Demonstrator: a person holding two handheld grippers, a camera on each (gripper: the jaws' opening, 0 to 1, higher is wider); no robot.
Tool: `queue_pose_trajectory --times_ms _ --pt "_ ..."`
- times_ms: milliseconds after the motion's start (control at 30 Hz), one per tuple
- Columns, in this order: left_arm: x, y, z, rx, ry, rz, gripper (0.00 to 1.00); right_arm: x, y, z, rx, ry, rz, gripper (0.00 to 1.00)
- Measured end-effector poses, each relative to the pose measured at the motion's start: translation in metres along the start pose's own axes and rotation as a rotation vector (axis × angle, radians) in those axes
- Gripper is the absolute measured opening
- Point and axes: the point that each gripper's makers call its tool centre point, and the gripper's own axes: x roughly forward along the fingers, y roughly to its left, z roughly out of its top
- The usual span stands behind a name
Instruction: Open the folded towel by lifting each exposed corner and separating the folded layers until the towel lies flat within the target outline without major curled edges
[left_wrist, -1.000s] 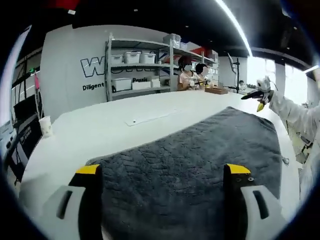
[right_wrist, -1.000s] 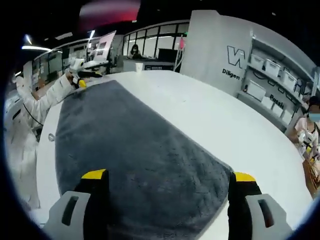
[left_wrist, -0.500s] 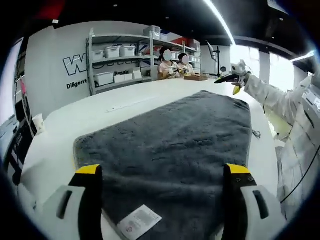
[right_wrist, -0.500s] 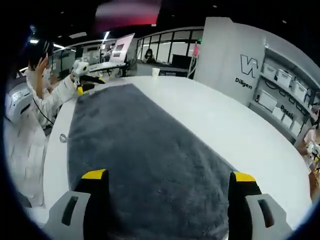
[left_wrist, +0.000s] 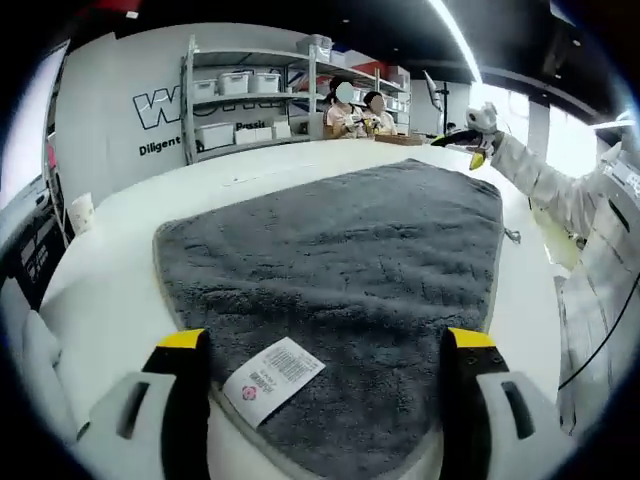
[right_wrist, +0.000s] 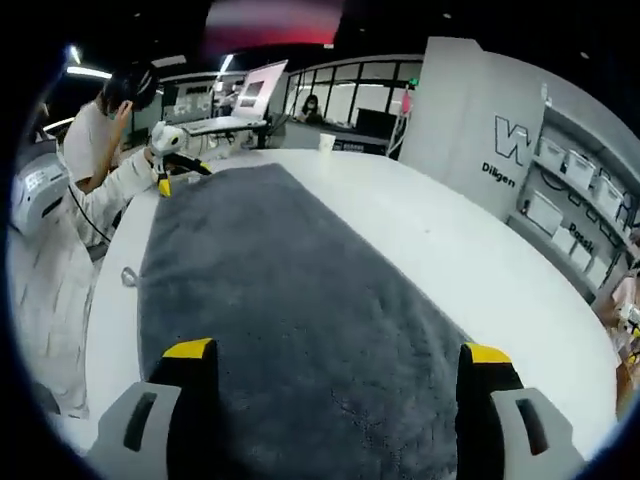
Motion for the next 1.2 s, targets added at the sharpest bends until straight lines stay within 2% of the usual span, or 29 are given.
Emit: queue_pose_trajectory --times_ms 100,300,433,567,633,733,900,933,1000,1133,1200 --pt "-0.001 -0.001 0.001 -0.002 -0.007 -0.007 0.95 0.004 0.010 0.010 -0.018 -0.014 0.028 0.99" --pt "-0.005 0.001 -0.002 -0.001 -0.016 -0.014 0.94 0.014 0.020 0.017 -0.022 0.020 0.023 0.99" --pt "-0.009 0.003 -0.003 -0.003 -0.014 -0.016 0.93 0.023 0.042 0.037 -0.039 -0.018 0.046 0.99" --pt "-0.009 0.003 -0.003 0.001 -0.017 -0.022 0.92 0.036 0.065 0.062 -0.058 -0.070 0.073 0.98" --pt "-0.009 0.003 -0.003 0.004 -0.019 -0.025 0.92 0.045 0.081 0.075 -0.074 -0.096 0.119 0.95" --pt "-0.010 0.003 -0.003 0.004 -0.022 -0.028 0.92 0.061 0.104 0.093 -0.115 -0.120 0.151 0.88" --pt "-0.010 0.004 -0.003 0.002 -0.031 -0.030 0.91 0.088 0.134 0.121 -0.142 -0.194 0.199 0.87" --pt "-0.010 0.004 -0.003 0.002 -0.031 -0.030 0.91 0.090 0.137 0.124 -0.142 -0.198 0.206 0.84" --pt "-0.010 0.004 -0.003 0.003 -0.031 -0.031 0.91 0.106 0.160 0.139 -0.137 -0.227 0.269 0.79" --pt "-0.011 0.005 -0.003 0.007 -0.033 -0.033 0.91 0.125 0.188 0.168 -0.100 -0.316 0.336 0.69" --pt "-0.011 0.005 -0.003 0.007 -0.031 -0.033 0.91 0.137 0.200 0.186 -0.059 -0.374 0.344 0.64"
